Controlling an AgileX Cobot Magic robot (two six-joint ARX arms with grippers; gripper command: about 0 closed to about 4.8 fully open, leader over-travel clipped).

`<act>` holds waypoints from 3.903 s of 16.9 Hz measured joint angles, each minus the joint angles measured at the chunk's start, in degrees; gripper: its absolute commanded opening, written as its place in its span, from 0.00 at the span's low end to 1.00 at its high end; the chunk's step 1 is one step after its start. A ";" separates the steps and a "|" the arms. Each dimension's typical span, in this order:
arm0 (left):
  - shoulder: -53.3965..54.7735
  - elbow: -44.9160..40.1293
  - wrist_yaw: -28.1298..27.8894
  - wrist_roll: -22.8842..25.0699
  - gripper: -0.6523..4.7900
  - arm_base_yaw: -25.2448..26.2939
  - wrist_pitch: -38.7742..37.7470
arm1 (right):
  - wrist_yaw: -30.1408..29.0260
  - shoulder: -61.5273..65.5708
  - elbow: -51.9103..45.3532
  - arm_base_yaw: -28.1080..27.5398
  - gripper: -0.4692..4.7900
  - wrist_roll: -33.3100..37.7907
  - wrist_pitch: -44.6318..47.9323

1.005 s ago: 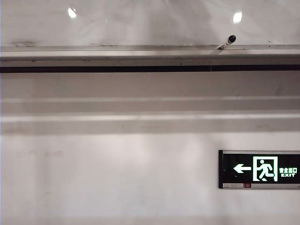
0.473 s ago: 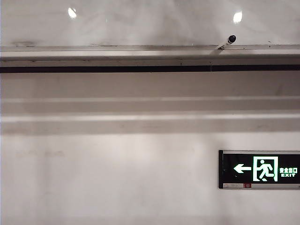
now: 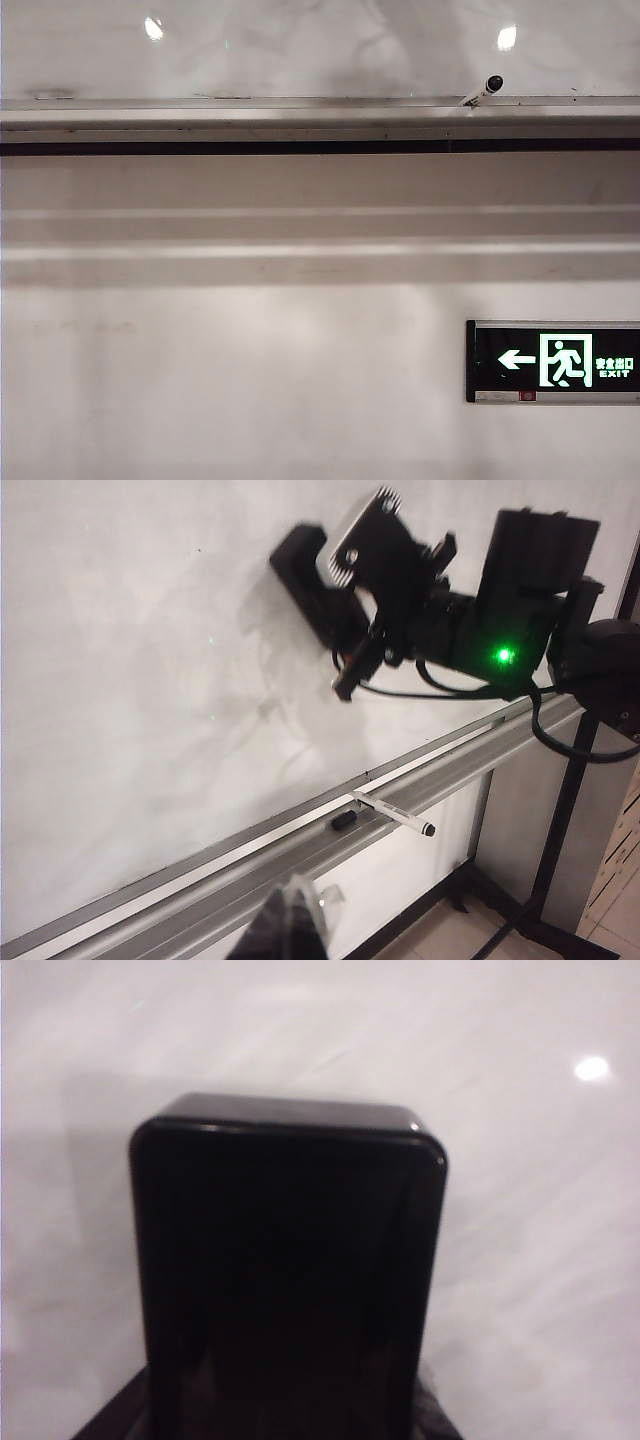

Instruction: Wipe the whiteboard clean using the black magnetic whiteboard eraser attached to the whiteboard.

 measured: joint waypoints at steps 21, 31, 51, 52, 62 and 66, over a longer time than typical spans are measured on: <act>-0.02 0.00 0.00 0.00 0.11 0.00 0.02 | 15.91 -4.28 -0.33 -10.45 0.12 1.14 4.68; -0.02 0.00 0.00 -0.02 0.11 0.00 0.00 | 3.19 -5.68 -0.37 -12.52 0.12 1.75 11.85; -0.02 0.00 0.00 -0.02 0.11 0.00 -0.42 | -7.41 -5.84 -0.33 -15.78 0.60 14.75 9.75; -0.02 0.00 0.00 -0.02 0.11 0.00 -0.42 | -7.45 -5.84 -0.33 -15.80 0.61 14.82 9.53; -0.02 0.00 0.00 0.00 0.11 0.00 -0.42 | -8.37 -5.97 -0.37 -15.85 0.65 15.19 9.97; -0.02 0.00 0.00 0.00 0.11 0.00 -0.35 | -8.44 -12.48 -0.42 -15.45 0.08 15.21 9.94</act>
